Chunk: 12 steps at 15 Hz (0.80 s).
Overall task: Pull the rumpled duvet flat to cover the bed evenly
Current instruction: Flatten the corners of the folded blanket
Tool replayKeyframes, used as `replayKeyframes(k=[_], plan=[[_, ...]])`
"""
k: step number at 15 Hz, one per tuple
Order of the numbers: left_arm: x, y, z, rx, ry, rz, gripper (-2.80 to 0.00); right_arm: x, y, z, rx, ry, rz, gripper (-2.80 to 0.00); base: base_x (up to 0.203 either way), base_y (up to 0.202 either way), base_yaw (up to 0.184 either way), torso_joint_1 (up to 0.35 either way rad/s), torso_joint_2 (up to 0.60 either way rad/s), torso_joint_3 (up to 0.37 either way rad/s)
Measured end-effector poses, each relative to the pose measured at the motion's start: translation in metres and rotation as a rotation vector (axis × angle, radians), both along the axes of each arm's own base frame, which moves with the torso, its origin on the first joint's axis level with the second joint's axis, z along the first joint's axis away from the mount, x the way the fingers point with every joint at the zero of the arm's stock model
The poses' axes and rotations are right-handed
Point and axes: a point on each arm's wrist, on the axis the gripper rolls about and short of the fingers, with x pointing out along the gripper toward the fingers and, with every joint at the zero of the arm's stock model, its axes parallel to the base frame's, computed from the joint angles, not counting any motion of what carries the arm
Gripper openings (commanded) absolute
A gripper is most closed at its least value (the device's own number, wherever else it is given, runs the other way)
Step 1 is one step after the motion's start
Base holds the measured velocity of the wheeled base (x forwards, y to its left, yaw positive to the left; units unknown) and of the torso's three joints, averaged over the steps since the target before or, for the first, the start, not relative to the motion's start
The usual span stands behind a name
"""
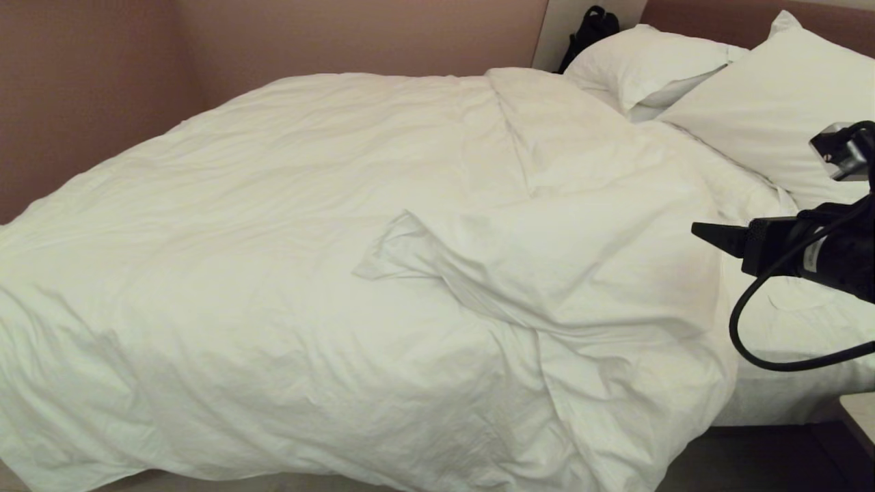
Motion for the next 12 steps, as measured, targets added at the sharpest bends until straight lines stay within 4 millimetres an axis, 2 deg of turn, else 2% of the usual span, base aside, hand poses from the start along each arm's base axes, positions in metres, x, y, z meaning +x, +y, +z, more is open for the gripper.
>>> replayKeyframes(k=[7,12], plan=[[0.0,0.0,0.0,0.0,0.0,0.0,-2.8,-0.011,0.013,0.006,0.006,-0.021,0.071,-2.8,0.0,0.0,0.0,0.0,0.0,0.0],[0.0,0.0,0.0,0.0,0.0,0.0,-2.8,0.004,0.026,-0.006,-0.01,0.045,0.094,-2.8,0.0,0.0,0.0,0.0,0.0,0.0]])
